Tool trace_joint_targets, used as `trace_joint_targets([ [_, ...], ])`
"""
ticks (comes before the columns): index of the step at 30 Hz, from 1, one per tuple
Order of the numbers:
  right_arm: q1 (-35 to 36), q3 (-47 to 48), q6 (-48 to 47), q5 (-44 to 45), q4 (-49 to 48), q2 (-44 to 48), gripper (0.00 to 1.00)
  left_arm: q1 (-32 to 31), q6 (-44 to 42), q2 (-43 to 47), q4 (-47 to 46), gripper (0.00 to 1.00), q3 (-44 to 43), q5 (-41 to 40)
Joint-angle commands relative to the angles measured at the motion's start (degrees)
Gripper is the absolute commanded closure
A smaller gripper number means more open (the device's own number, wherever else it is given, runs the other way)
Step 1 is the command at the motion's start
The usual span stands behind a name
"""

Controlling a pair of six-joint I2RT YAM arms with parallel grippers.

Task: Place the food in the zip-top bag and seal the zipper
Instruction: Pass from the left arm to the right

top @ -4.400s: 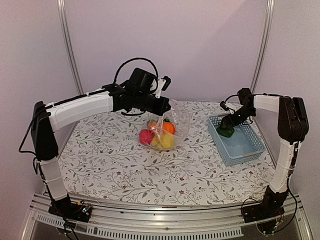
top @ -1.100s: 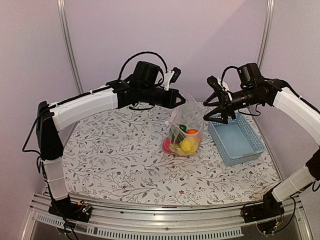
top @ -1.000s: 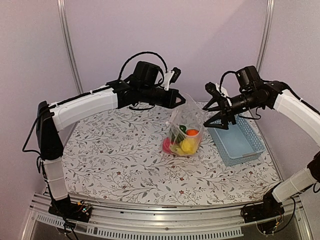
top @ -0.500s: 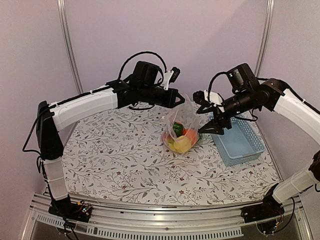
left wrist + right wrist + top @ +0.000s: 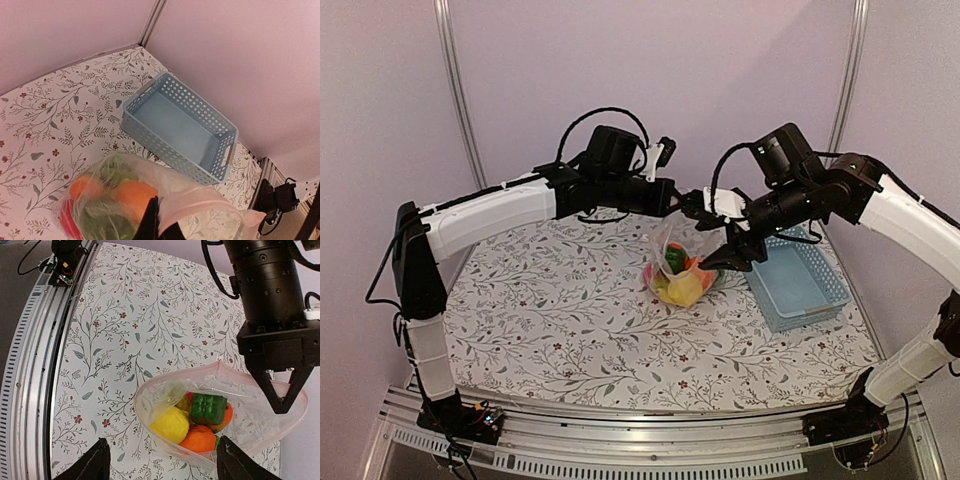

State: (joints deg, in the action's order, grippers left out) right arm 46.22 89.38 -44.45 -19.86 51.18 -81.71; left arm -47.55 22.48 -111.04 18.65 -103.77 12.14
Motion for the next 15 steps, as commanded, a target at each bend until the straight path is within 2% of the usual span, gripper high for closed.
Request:
trace_joint_targets([
  [1,3.5,1.4,0.1,6.6,0.4,-3.6,0.29,0.6,2.1,0.8,-0.9,1.0,0.5,-1.9],
  [10,8.7,5.7,2.1,17.0,3.0,-12.3,0.34,0.4,2.6,2.3,-1.5,1.0,1.5,-1.5],
  [15,9.4,9.2,3.6,18.3,6.0,-17.2,0.38,0.5,2.2,3.6,-1.7,1.0,2.8,-2.0],
])
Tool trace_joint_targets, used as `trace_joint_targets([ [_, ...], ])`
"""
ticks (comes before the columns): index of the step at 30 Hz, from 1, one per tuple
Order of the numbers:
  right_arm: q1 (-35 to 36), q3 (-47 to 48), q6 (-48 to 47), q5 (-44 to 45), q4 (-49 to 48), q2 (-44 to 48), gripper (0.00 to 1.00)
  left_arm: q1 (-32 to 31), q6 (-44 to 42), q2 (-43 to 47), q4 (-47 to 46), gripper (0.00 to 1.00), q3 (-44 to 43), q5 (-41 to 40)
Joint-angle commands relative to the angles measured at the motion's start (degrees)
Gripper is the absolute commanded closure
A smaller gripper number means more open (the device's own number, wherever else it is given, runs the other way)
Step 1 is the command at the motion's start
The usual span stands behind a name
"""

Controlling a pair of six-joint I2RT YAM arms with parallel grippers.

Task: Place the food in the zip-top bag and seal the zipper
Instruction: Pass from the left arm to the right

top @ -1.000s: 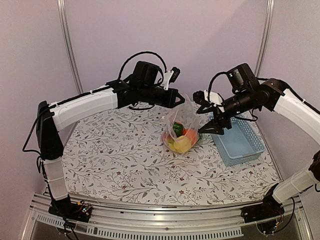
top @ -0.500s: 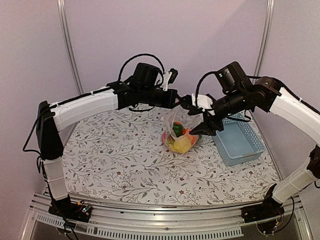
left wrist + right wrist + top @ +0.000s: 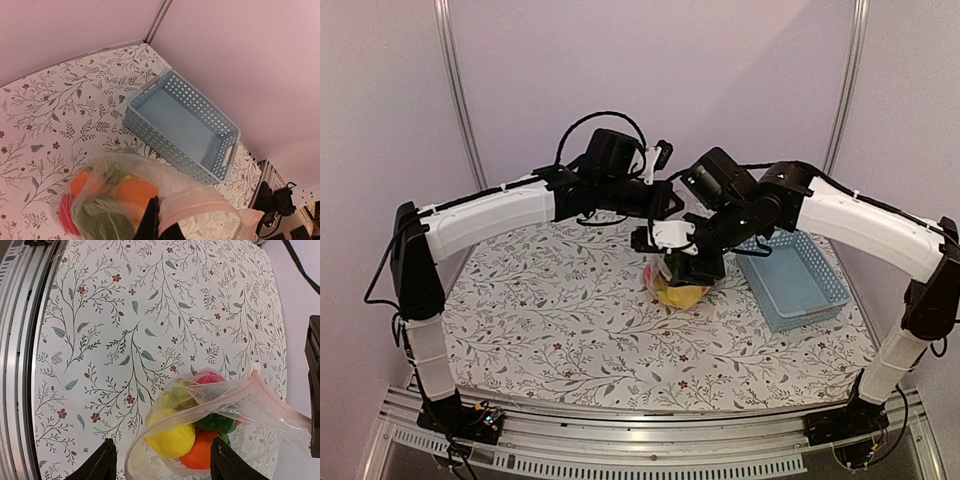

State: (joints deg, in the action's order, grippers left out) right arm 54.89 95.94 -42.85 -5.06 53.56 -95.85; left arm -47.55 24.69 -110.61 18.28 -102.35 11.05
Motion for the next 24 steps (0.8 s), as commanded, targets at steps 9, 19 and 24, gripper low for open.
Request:
trace_joint_targets([
  [9,1.9,6.5,5.7,7.2,4.0,-9.1,0.61,0.5,-0.3,5.1,-1.6,1.0,3.4,-1.6],
  [19,1.2,3.2,5.4,3.1,-2.5,-1.8,0.98,2.0,-6.4,12.1,-2.4,0.64,9.5,-6.5],
  [24,-3.2,-2.8,4.0,-5.4,-6.8,5.2,1.0,3.8,-9.6,25.8,-15.1,0.35,27.0,-7.3],
])
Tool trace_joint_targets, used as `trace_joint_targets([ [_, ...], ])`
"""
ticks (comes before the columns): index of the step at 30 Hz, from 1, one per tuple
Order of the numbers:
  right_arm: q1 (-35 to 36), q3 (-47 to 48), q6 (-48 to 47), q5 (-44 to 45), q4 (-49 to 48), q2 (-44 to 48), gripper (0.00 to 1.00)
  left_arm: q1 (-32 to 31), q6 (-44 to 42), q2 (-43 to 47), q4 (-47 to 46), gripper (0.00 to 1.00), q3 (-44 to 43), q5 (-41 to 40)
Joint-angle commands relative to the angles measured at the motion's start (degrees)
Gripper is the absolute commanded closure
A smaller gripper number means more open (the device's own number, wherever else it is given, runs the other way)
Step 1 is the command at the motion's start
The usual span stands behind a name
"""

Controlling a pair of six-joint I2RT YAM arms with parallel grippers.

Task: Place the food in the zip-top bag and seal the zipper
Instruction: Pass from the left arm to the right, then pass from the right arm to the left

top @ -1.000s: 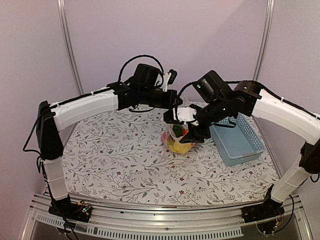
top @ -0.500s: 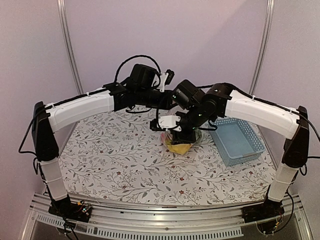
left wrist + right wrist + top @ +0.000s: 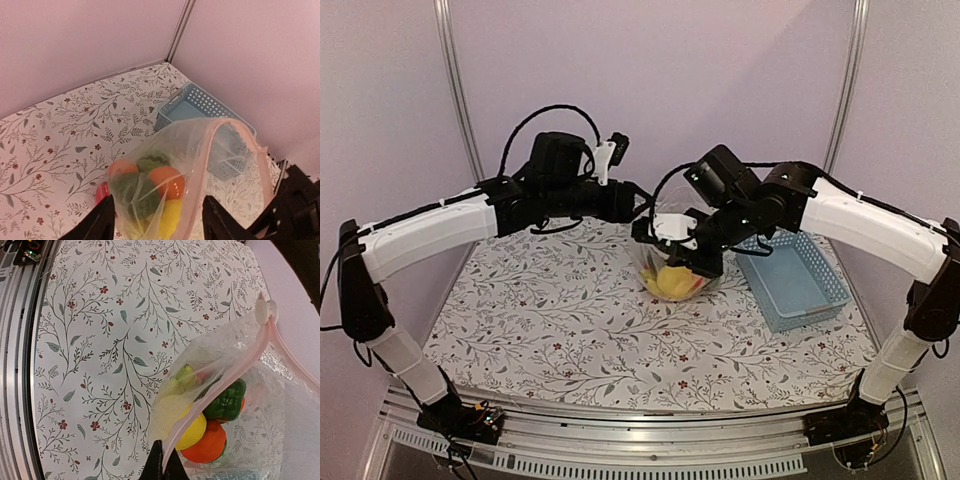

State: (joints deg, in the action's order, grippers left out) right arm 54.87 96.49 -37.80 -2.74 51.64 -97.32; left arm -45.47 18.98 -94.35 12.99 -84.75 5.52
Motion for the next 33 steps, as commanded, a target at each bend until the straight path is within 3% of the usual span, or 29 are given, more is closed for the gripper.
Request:
trace_joint_targets([
  [1,-4.1,-4.5,-1.4,-9.8,-5.4,8.2,1.0,2.0,-4.4,11.9,-12.7,0.31,12.7,-1.2],
  [5,-6.1,-9.2,-2.7,-16.5,-7.0,12.0,1.0,2.7,-7.0,20.1,-26.2,0.28,28.4,7.2],
  [10,-6.4,-11.9,-3.0,-19.4,-6.8,14.0,1.0,2.7,-9.0,19.7,-39.1,0.28,38.1,17.5],
  [14,-6.7,-12.4,-3.1,-18.4,-6.6,14.2,1.0,2.7,-8.6,15.2,-48.4,0.31,40.8,26.0],
  [22,-7.3,-12.1,-2.8,-18.3,-6.1,14.3,1.0,2.7,-8.2,6.4,-57.0,0.39,37.9,29.4],
  [26,-8.1,-11.7,-2.7,-18.2,-5.8,14.0,1.0,2.7,-9.4,4.7,-59.1,0.52,37.1,29.8],
  [31,-9.5,-10.5,-2.2,-18.3,-5.7,13.5,0.99,3.0,-10.5,5.0,-59.8,0.76,37.0,28.1],
  [33,-9.8,-10.2,-2.2,-17.7,-5.7,13.0,0.99,3.1,-10.9,5.3,-59.6,0.92,36.9,27.0],
])
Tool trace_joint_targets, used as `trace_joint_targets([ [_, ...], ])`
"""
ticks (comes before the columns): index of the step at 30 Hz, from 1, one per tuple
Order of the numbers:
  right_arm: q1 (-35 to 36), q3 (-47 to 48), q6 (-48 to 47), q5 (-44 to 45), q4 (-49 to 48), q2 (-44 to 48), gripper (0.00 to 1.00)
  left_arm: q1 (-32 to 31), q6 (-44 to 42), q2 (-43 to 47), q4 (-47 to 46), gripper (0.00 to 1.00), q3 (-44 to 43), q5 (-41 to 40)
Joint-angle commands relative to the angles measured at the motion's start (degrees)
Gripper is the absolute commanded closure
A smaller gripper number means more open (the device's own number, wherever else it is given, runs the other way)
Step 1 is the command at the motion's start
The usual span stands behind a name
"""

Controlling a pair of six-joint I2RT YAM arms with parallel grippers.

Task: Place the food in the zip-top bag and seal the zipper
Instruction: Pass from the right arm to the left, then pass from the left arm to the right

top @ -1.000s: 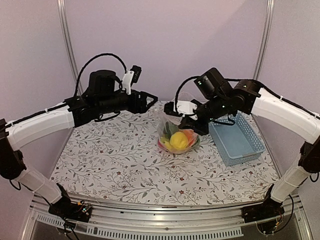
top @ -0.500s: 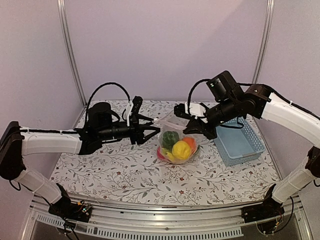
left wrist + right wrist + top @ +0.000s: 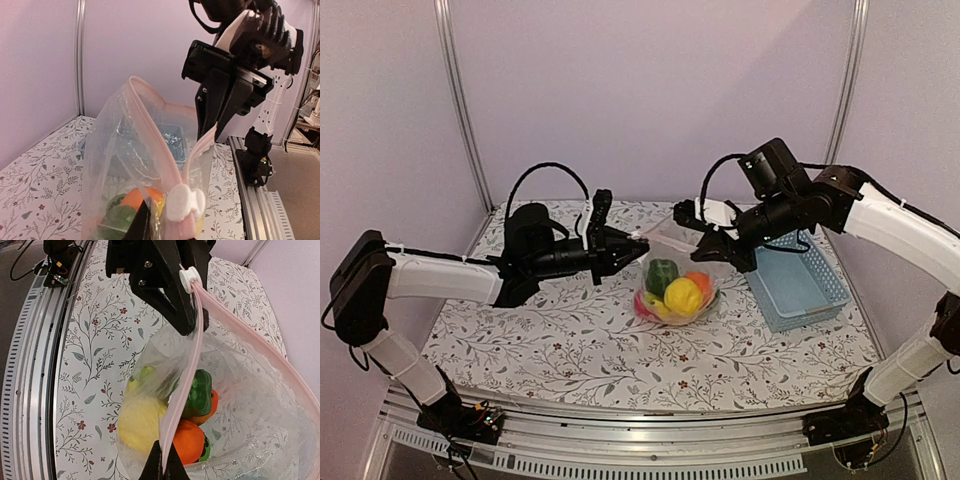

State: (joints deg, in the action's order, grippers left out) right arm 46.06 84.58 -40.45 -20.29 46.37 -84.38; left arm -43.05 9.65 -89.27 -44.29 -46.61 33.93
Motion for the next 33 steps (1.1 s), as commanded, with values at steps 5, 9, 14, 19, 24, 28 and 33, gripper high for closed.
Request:
trace_joint_targets([
  [5,-1.4,3.2,0.9,-0.4,0.1,-1.7,0.93,0.8,-1.7,1.7,0.1,1.0,-1.6,-3.3],
  [9,-1.4,7.7,1.6,-2.3,2.6,-3.9,0.81,0.5,-2.4,1.9,5.8,1.0,-4.5,-3.0],
  [14,-1.3,14.2,2.2,-3.8,5.5,-8.5,0.76,-0.5,-4.7,2.6,13.3,1.0,-8.2,-3.4],
  [19,-0.9,16.9,2.2,-5.6,5.8,-10.9,0.76,-1.3,-5.6,3.1,19.4,0.99,-11.5,-3.4],
  [24,-0.1,18.3,2.7,-5.1,4.5,-11.8,0.78,-2.4,-7.1,3.8,22.6,0.97,-13.1,-4.1],
  [28,0.0,19.3,3.3,-5.3,3.8,-12.8,0.85,-2.8,-7.3,4.2,22.7,0.95,-13.3,-4.1],
  [33,0.0,20.1,3.3,-7.6,3.1,-12.8,1.0,-2.9,-7.2,4.6,22.1,0.86,-12.8,-4.4],
])
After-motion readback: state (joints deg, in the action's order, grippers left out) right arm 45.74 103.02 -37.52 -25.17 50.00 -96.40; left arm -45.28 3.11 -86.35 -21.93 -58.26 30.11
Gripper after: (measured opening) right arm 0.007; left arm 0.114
